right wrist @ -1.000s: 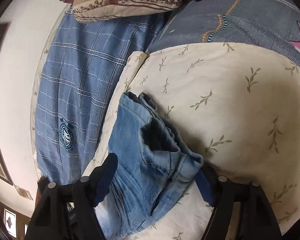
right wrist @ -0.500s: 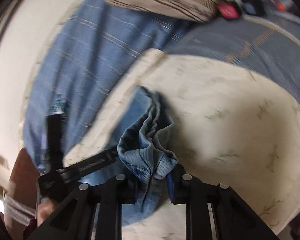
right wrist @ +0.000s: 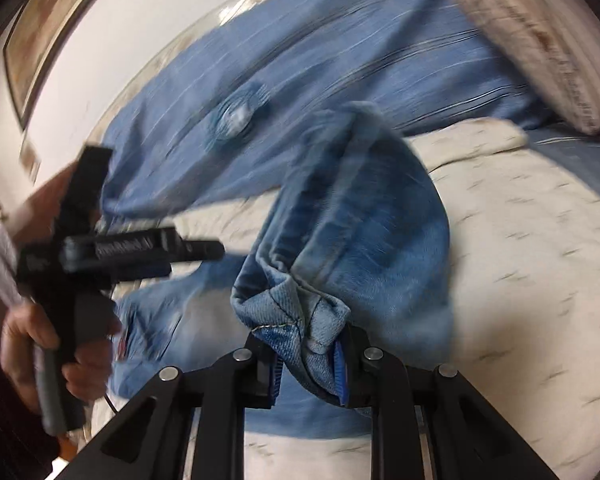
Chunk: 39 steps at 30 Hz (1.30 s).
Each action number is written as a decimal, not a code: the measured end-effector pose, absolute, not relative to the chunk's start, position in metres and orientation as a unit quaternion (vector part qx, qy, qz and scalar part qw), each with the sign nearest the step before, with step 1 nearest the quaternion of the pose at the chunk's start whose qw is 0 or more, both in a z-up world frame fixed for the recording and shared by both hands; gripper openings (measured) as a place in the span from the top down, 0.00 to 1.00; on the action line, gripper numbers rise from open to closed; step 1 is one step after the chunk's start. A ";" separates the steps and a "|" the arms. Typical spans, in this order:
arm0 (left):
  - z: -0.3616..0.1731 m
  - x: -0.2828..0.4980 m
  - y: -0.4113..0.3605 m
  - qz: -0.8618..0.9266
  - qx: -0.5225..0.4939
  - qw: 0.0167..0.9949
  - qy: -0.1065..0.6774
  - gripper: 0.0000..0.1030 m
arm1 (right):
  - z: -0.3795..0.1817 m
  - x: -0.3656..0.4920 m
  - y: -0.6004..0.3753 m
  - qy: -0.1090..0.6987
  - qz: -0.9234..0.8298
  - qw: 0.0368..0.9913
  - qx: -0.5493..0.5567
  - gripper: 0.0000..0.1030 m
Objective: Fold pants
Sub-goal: 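Lift the held hem and fold the leg over the other leg, then pinch the folded leg edge with the left gripper to align it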
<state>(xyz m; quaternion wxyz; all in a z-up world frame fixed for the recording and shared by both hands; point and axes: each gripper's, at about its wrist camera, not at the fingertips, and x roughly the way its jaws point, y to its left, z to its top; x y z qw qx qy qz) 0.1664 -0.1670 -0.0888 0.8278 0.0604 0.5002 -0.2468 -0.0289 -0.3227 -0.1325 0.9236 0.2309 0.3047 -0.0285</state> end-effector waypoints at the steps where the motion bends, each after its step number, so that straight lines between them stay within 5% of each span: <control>1: -0.090 0.164 -0.161 -0.246 0.055 0.828 0.501 0.00 | -0.138 -0.023 -0.311 0.316 -0.018 0.922 0.224 0.79; 7: -0.115 0.166 -0.139 -0.236 0.031 0.815 0.528 0.00 | -0.171 0.004 -0.252 0.393 0.019 0.902 0.176 0.68; 11: -0.126 0.165 -0.134 -0.230 0.021 0.807 0.544 0.00 | -0.160 0.001 -0.244 0.384 0.072 0.903 0.177 0.30; 22: -0.137 0.173 -0.188 -0.246 0.046 0.795 0.552 0.01 | -0.140 -0.027 -0.302 0.321 0.062 0.909 0.260 0.30; 24: -0.140 0.177 -0.195 -0.244 0.044 0.795 0.554 0.19 | -0.140 -0.029 -0.313 0.322 0.052 0.905 0.272 0.30; 26: -0.144 0.179 -0.201 -0.263 0.033 0.784 0.562 0.50 | -0.142 -0.026 -0.315 0.328 0.052 0.901 0.278 0.30; 28: -0.143 0.178 -0.208 -0.273 0.033 0.779 0.564 0.63 | -0.146 -0.023 -0.315 0.346 0.056 0.895 0.275 0.30; 35: -0.130 0.188 -0.215 -0.283 0.035 0.777 0.560 0.83 | -0.162 -0.011 -0.308 0.407 0.067 0.871 0.266 0.30; 39: -0.116 0.193 -0.222 -0.284 0.037 0.787 0.547 0.84 | -0.161 -0.007 -0.304 0.402 0.074 0.869 0.280 0.30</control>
